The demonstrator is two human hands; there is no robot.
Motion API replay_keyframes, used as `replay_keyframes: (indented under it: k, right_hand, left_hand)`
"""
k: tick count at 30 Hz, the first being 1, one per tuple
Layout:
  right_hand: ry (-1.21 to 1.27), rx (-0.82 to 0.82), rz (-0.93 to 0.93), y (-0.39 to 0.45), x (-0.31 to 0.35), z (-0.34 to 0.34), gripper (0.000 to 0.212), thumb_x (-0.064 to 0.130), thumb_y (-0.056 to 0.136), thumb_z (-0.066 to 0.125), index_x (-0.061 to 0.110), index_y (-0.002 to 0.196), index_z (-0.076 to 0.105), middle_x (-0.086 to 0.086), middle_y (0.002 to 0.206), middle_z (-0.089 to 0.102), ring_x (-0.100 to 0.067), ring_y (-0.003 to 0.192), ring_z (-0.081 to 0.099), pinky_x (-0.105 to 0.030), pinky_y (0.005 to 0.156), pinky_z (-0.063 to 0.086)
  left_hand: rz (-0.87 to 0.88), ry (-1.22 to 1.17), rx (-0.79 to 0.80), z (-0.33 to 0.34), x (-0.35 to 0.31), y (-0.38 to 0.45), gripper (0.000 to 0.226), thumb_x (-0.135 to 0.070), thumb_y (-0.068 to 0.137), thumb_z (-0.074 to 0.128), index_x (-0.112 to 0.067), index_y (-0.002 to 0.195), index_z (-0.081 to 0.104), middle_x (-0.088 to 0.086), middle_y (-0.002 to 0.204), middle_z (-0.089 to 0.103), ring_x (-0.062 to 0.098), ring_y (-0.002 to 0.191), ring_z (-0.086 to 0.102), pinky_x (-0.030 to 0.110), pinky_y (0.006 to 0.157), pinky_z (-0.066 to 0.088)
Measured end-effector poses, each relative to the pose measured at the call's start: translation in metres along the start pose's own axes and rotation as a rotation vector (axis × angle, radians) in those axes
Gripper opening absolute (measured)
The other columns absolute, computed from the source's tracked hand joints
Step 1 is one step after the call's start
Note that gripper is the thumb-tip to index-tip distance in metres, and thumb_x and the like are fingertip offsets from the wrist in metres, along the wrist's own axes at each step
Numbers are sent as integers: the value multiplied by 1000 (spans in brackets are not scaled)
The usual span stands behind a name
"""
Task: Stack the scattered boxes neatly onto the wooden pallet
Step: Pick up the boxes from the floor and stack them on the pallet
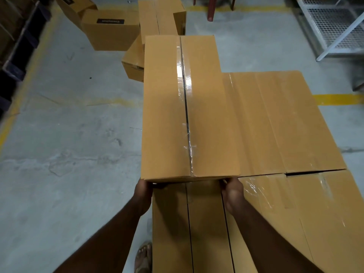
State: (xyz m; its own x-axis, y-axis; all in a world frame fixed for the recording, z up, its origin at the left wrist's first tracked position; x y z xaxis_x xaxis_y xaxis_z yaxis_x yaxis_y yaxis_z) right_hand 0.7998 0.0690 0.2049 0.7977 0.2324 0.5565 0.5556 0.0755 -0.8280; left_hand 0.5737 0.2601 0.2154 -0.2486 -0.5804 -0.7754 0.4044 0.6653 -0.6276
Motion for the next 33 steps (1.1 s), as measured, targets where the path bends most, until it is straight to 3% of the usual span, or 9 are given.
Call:
replay_keyframes:
  k: [4,8,11,13,17,20,24,28,33]
  right_hand:
    - [-5,38,-8,0,0,2,39,46,109,47,17,95,68,1,93,71,-19,90,64,-36,89,50]
    - [-46,95,-3,-4,0,-3,43,50,110,40,17,123,64,-1,112,69,-23,110,63,-43,109,47]
    - [-43,106,-21,-21,-5,-16,43,48,111,40,16,120,67,-3,109,70,-21,101,66,-44,99,53]
    - [-90,110,-40,-40,-11,-27,32,35,110,45,16,117,70,-5,113,72,-23,102,68,-43,94,55]
    - [-275,125,-192,-91,-21,-41,28,23,108,52,13,128,68,-10,126,71,-32,117,66,-52,110,50]
    - [-322,185,-283,-142,-22,-46,21,27,107,54,22,121,69,-2,125,71,-20,114,66,-46,104,54]
    - [-333,304,-352,-211,-22,-50,25,30,109,52,24,128,67,4,124,72,-13,113,66,-35,92,55]
    - [-303,361,-402,-281,-27,-62,16,30,107,55,32,115,68,7,117,75,-13,109,68,-37,91,57]
    - [-261,342,-433,-352,-46,-63,12,24,102,63,29,104,74,6,100,78,-16,97,70,-30,75,57]
  left_hand:
    - [14,5,13,0,-3,0,39,-28,113,31,-10,136,56,22,125,67,51,114,61,72,96,50]
    - [-67,-24,-8,0,-2,-3,47,-37,114,25,-15,145,52,17,139,62,40,131,54,63,115,40]
    - [-178,-97,-48,-3,0,-24,68,-62,108,15,-23,161,33,5,166,35,26,154,29,45,128,19]
    - [-241,-39,-74,-10,0,-50,79,-69,104,13,-17,163,25,4,170,24,22,158,18,41,128,13]
    - [-188,63,-79,-22,1,-107,73,-61,107,22,-10,158,36,6,164,39,23,153,32,41,127,22]
    - [-108,99,-84,-27,-10,-154,60,-53,109,36,-11,147,53,6,149,57,22,141,49,43,122,35]
    - [-16,40,-135,-32,-27,-217,33,-40,103,60,-15,123,69,2,119,75,18,117,67,44,105,54]
    - [69,-64,-126,-37,-38,-274,25,-31,103,61,-15,119,72,1,110,79,18,109,72,38,96,58]
    - [107,-107,-80,-65,-41,-323,23,-30,103,62,-17,117,73,0,108,79,17,104,74,34,90,58]
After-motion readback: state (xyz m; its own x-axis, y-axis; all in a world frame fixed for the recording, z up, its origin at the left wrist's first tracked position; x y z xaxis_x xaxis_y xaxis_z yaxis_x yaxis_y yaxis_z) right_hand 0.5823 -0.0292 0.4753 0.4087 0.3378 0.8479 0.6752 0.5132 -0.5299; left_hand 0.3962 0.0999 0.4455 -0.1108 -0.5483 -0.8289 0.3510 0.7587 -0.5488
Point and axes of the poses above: each hand's wrist, its own y-axis towards the middle knuckle, its own z-axis out of the palm, x = y × z, the point moved 3 cm from there along y, towards the middle knuckle
